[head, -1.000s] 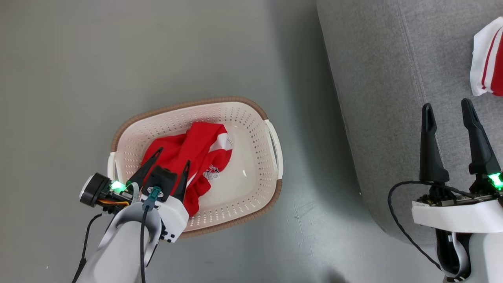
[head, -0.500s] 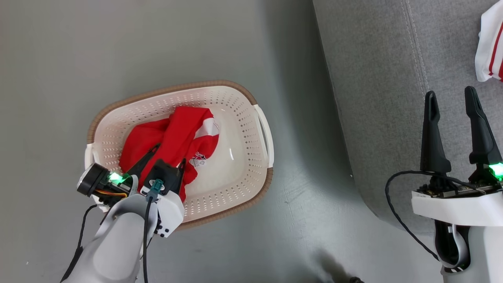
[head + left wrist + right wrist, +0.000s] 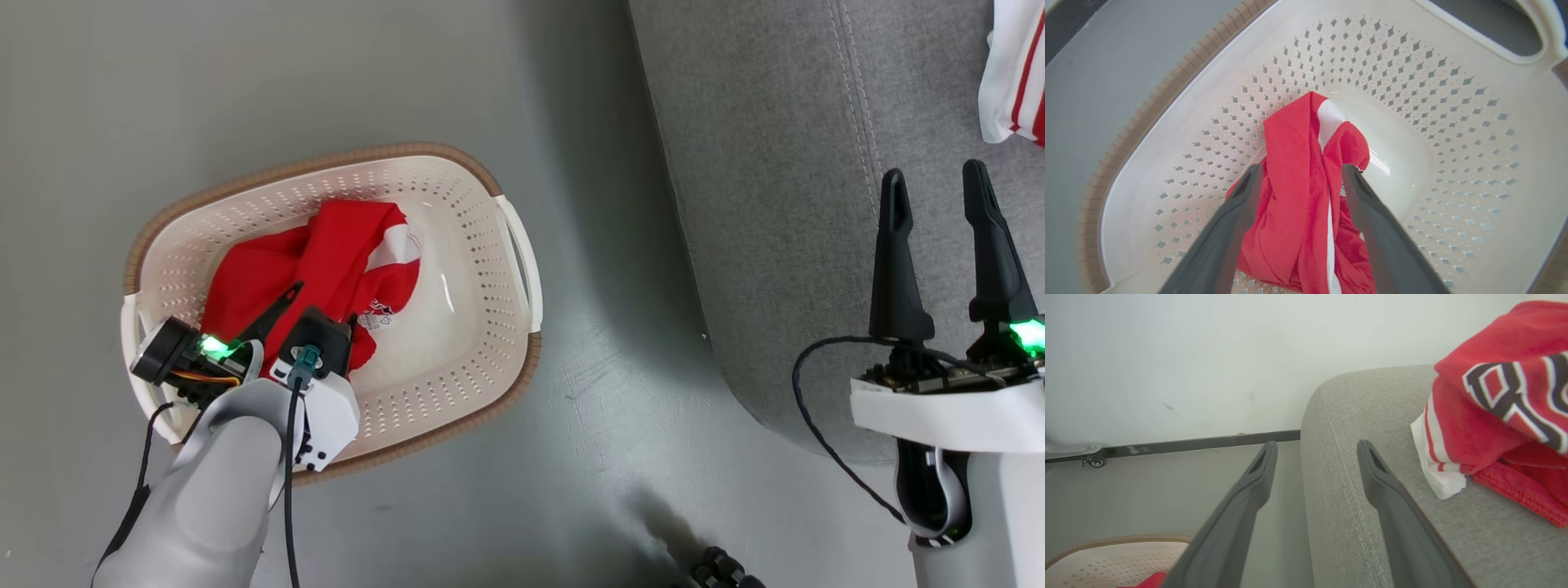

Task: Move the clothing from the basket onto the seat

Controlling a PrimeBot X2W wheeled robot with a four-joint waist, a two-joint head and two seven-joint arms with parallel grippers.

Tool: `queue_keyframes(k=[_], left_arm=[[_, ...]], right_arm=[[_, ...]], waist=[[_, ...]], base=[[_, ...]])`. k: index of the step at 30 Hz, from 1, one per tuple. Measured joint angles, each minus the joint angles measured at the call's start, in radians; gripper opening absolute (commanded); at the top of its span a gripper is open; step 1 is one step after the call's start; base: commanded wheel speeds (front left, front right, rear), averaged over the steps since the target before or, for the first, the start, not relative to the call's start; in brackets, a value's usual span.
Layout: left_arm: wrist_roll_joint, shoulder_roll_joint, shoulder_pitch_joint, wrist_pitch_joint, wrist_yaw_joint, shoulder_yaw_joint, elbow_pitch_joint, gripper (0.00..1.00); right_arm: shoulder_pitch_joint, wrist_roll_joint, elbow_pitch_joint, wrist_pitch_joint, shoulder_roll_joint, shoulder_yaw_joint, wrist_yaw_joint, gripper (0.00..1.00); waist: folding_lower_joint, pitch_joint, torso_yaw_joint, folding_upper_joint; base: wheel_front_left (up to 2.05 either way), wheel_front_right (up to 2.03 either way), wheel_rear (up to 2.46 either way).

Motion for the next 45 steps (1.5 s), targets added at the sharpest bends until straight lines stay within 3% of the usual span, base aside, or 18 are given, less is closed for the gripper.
queue_keyframes(k=[17, 28, 45], left_arm=[[0.034, 0.023, -0.072, 0.053, 0.011, -0.017, 0.081, 1.0], [0.051, 0.035, -0.125, 0.113, 0.082, -0.006, 0.138, 1.0], [0.081, 0.028, -0.169, 0.194, 0.117, -0.029, 0.211, 1.0]], right_arm=[[-0.042, 0.017, 0.03, -0.009, 0.0, 0.027, 0.0, 1.0], [-0.079, 0.025, 0.052, -0.011, 0.0, 0.044, 0.0, 1.0], [-0.118, 0.042, 0.06, -0.011, 0.0, 0.062, 0.0, 1.0]], waist=[[0.0, 0.066, -0.05, 0.0], [0.0, 0.098, -0.067, 0.0], [0.0, 0.125, -0.091, 0.0]], base=[[0.0, 0.0, 0.0], [0.0, 0.0, 0.0], [0.0, 0.0, 0.0]])
